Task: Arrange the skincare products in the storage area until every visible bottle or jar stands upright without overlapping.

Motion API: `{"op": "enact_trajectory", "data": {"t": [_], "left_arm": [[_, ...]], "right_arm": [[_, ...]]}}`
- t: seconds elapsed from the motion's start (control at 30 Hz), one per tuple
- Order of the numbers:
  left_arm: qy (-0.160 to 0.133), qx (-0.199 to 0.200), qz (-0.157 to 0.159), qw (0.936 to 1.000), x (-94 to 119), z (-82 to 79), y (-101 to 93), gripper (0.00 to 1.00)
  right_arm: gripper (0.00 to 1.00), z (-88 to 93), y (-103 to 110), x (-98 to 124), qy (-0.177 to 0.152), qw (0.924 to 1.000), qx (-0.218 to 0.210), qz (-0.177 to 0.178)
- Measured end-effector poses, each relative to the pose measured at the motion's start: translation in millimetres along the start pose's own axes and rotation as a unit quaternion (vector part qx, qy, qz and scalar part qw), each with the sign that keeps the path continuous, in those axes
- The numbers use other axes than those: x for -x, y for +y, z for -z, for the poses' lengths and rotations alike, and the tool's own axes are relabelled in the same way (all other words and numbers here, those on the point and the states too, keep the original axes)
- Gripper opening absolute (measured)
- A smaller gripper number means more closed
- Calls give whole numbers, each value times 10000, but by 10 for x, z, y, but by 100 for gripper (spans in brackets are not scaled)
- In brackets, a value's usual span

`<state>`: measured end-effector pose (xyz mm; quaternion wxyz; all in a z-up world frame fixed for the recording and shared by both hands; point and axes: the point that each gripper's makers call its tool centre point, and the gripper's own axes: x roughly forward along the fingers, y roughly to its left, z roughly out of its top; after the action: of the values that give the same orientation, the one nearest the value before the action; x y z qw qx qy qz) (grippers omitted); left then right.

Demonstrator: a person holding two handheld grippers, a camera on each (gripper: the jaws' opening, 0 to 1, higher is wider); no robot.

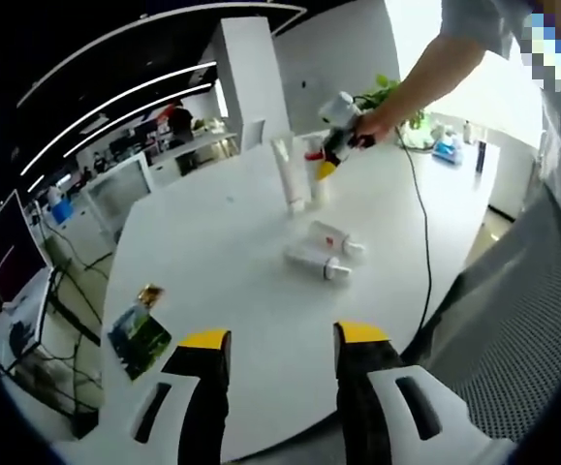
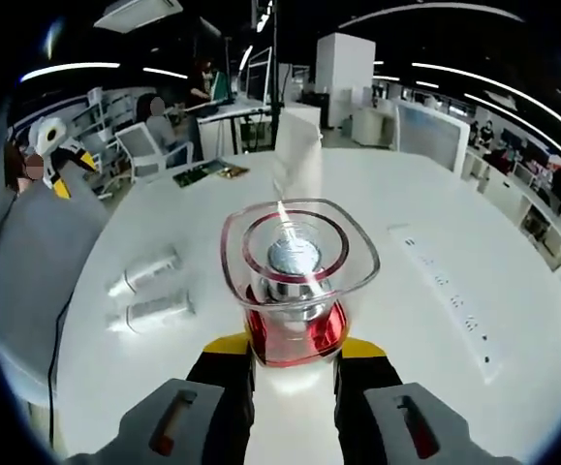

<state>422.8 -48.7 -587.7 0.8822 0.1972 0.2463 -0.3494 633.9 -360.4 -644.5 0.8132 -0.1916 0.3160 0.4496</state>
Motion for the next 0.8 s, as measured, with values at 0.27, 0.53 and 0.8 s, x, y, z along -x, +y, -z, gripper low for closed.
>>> {"op": "enact_trajectory", "data": {"t": [0.27,0.53,0.8], "left_arm": [[33,-226,-52,9997,-14,11,8,57],[51,-236,-44,9997,-17,15,10,57],[57,-221,-18,9997,-12,18,2,56]], "right_arm": [[25,-9,2,-25,59,9998,160,52],[25,-29,2,-45,147,9994,278,115],[25,2,-85,-43,-36,9995,-10,316]]}}
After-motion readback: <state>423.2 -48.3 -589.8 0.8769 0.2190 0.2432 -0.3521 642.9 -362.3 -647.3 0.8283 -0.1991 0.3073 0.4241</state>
